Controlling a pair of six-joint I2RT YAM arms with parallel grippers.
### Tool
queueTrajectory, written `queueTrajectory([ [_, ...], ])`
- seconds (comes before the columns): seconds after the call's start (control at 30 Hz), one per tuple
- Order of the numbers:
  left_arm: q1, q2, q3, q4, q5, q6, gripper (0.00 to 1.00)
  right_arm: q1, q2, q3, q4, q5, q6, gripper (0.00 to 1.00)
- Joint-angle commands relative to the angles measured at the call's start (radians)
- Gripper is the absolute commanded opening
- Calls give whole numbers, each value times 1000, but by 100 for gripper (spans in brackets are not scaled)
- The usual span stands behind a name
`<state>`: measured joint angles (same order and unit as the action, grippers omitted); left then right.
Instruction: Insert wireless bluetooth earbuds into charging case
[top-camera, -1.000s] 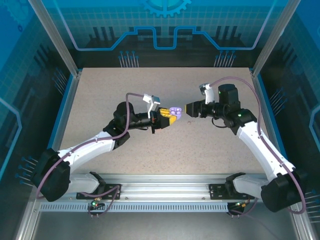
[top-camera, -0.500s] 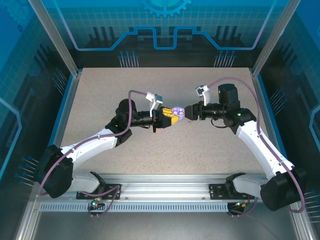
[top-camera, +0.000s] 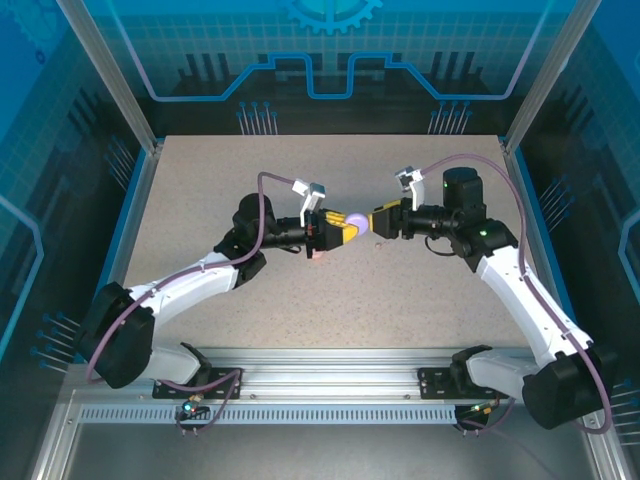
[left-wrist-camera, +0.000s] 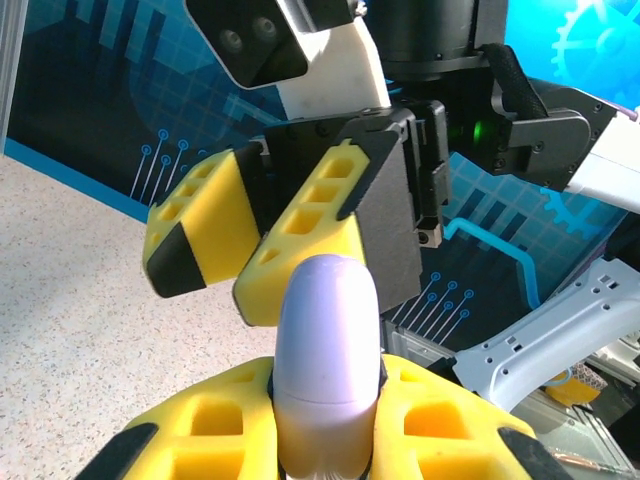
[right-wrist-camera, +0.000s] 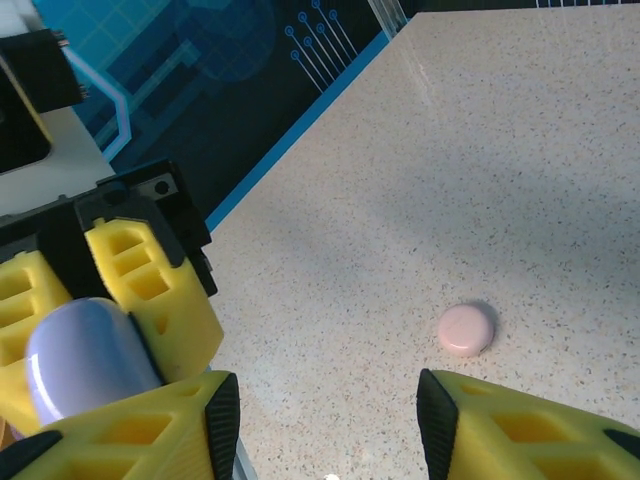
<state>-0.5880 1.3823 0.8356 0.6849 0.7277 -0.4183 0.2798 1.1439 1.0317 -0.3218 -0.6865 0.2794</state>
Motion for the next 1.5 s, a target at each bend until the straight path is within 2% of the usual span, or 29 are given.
queueTrajectory([
  [0.0, 25, 23, 22, -61, -77, -29, 8, 9, -27, 5, -22, 6, -26, 53],
  [0.17, 74, 42, 49, -234, -161, -42, 8, 9, -7, 35, -153, 192, -56, 54],
  [0.3, 124, 63, 45, -299, -221, -81, 8, 10, 5, 35, -190, 259, -57, 54],
  [0.4, 163, 92, 80, -422, -275, -51, 7, 10, 5, 25, -194, 292, -47, 55],
  [0.53, 228, 146, 118, -506, -266, -37, 8, 9, 5, 12, -207, 331, -40, 55],
  [0.6, 257, 184, 158, -564, -255, -24, 8, 10, 5, 1, -204, 331, -45, 55],
  [0.8, 337, 340, 374, -874, -227, 30, 8, 7, 50, 27, -270, 321, -39, 56],
  [1.13, 424, 541, 594, -1101, -211, 116, 9, 9, 91, 33, -274, 305, -52, 56],
  [1.47, 461, 689, 717, -1220, -200, 152, 11, 10, 105, 36, -283, 300, -58, 56],
])
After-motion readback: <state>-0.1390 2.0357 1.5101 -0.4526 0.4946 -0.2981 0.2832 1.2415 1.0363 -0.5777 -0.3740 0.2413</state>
